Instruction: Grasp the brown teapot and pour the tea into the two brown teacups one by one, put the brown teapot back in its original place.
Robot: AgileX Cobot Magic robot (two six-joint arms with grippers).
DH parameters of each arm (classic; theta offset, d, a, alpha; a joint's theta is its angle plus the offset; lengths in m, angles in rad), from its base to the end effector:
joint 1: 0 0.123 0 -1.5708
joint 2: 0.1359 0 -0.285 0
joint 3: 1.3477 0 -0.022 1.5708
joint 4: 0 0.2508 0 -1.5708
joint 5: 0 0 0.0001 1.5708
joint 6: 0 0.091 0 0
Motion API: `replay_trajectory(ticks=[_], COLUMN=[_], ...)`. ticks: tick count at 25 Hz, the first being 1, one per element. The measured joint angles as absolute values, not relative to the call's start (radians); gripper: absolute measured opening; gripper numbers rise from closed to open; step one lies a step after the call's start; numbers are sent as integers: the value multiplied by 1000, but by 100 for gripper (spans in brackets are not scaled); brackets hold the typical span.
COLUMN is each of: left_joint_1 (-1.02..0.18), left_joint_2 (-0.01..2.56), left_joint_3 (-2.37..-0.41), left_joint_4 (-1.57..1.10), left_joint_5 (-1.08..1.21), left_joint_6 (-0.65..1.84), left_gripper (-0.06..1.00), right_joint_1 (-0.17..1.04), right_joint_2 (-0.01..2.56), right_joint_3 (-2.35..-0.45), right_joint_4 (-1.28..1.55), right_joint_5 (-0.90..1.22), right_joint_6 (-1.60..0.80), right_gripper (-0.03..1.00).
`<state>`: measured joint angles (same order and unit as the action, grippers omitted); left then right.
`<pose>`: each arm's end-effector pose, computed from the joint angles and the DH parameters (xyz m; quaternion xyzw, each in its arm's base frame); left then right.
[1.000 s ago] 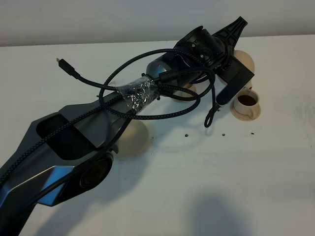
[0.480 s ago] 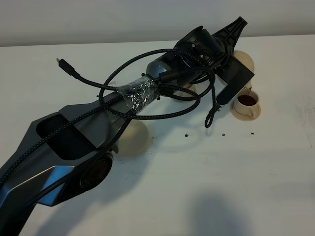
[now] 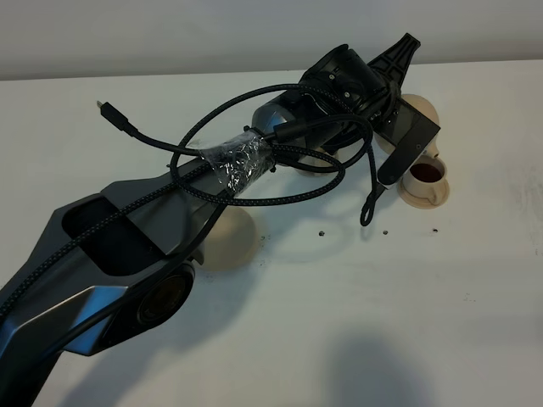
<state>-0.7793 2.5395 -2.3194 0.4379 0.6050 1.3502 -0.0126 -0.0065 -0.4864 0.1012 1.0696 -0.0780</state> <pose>0.4238 -0.3878 0.1832 0.8358 0.3335 0.2889 0.3267 -0.0048 0.0081 0.2731 -0.0300 0.8558 0.0272 0.5158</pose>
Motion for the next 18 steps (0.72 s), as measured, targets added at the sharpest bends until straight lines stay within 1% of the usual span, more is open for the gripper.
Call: replay_trajectory(ticks=[9,18], left_joint_1=[-779,-752], left_joint_2=[2527,2458], left_joint_3=[-2319,-2319], left_joint_4=[422,330], left_joint_5=[635,801], left_joint_6=[1258,1206], left_gripper=[16,16], right_joint_1=[-13,-13], right_joint_2=[-6,-6], right_joint_3=[-486,-486], right_joint_4=[101,101], right_joint_5=[1070,1070], right_joint_6=[-78,-78], right_gripper=[45,45])
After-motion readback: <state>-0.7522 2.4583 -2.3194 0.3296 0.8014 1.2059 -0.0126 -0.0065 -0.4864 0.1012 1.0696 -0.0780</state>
